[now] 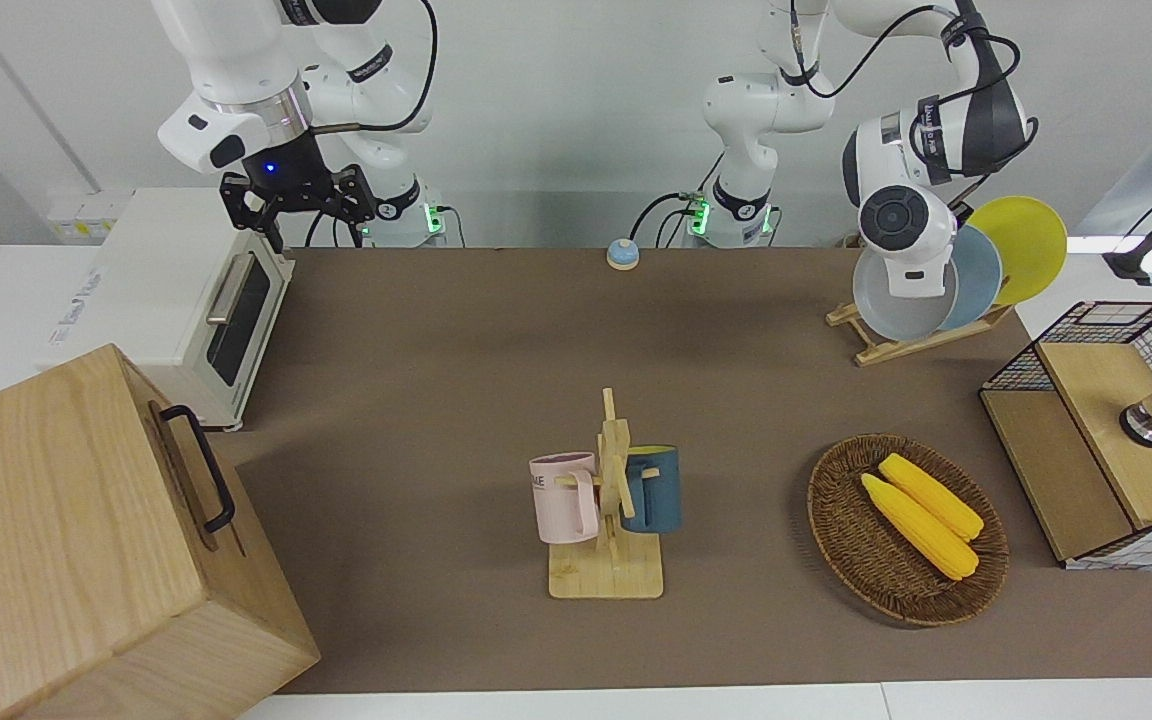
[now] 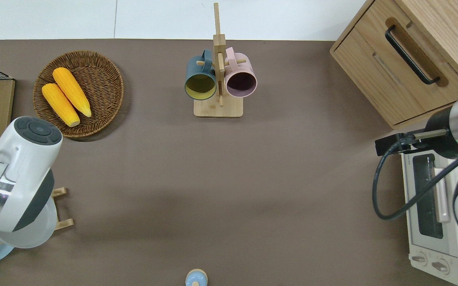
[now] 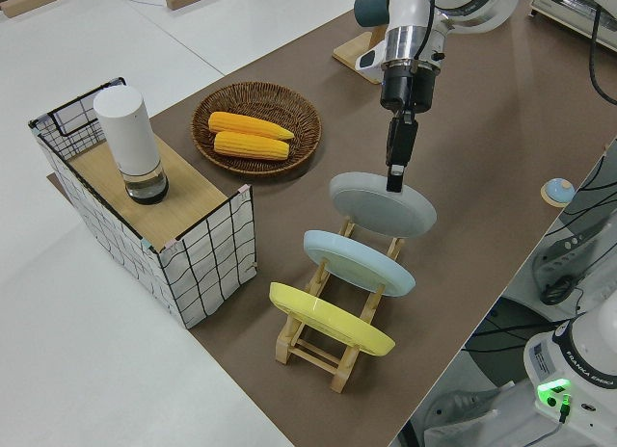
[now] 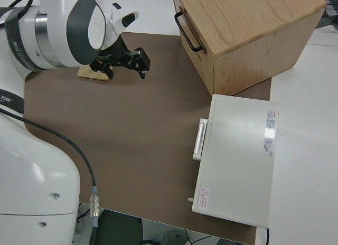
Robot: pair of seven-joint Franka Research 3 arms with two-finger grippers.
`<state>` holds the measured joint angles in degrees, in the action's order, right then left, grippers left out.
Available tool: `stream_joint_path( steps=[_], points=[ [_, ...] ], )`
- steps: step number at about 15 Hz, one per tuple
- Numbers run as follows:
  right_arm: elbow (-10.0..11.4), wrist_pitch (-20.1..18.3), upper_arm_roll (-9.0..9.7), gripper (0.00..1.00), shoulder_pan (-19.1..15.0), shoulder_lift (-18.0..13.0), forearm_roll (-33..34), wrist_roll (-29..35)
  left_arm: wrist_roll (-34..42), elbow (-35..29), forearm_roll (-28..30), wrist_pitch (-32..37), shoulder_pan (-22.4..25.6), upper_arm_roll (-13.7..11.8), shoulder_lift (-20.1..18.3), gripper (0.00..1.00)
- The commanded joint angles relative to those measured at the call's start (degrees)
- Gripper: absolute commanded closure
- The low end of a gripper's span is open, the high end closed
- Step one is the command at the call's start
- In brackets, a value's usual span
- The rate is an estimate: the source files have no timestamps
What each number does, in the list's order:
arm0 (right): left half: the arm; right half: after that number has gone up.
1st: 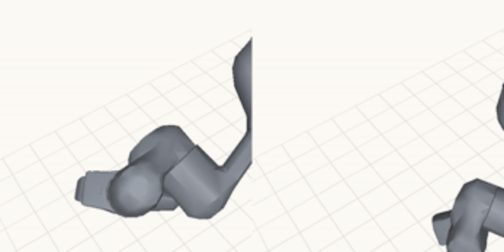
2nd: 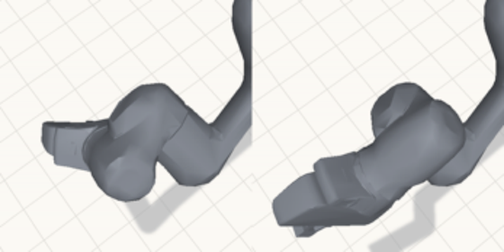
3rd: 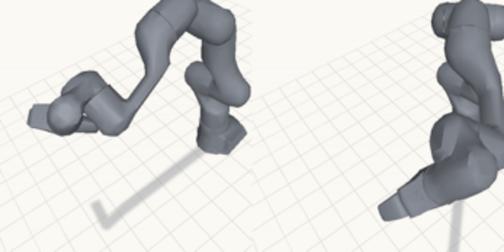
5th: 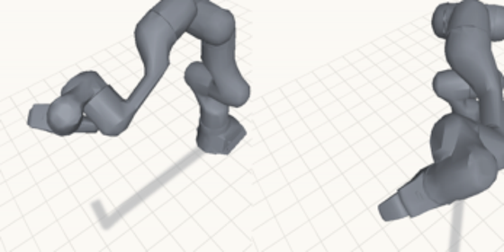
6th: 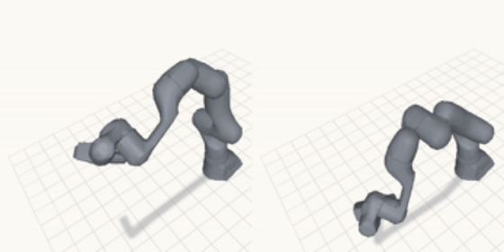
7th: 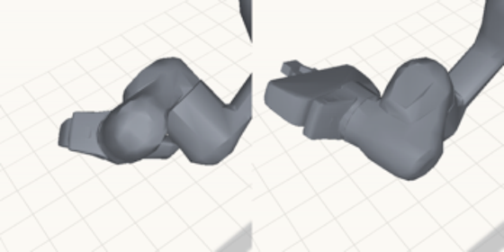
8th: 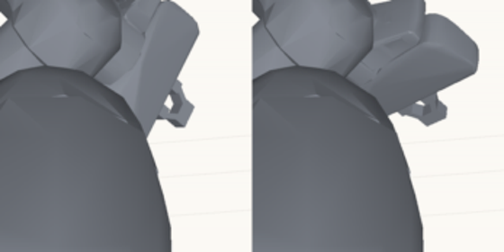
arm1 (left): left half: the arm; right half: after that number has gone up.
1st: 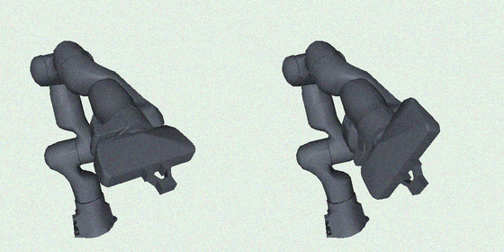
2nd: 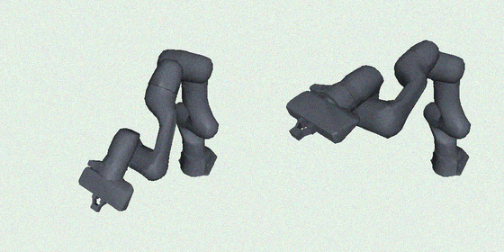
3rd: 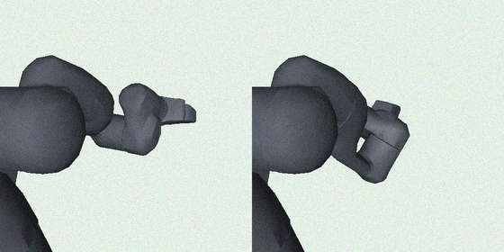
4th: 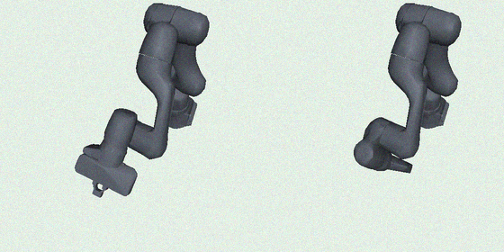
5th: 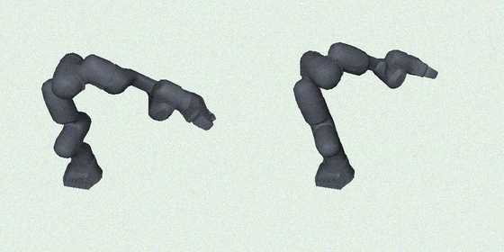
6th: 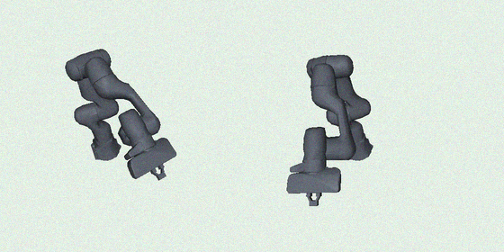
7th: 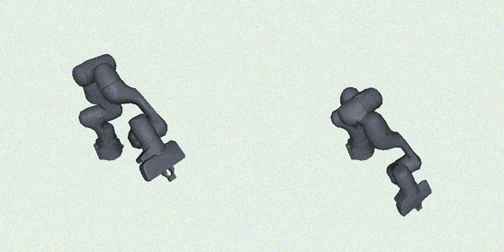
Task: Pick gray plate from table and place it on lower plate rack with left arm
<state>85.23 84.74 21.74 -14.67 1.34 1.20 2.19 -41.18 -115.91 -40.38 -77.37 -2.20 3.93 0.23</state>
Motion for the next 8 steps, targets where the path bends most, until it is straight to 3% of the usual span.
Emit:
stream_joint_path(
  steps=[1,8],
  points=[
    [-0.59,-0.98,1.38,0.017,-1.50,-0.11,0.12,0.80,-3.19,-0.28,-1.89,2.92,-0.70,1.86,0.30,1.00],
    [-0.59,-0.98,1.38,0.017,-1.50,-0.11,0.12,0.80,-3.73,-0.28,-4.80,4.59,-0.70,1.95,0.48,1.00]
  ],
)
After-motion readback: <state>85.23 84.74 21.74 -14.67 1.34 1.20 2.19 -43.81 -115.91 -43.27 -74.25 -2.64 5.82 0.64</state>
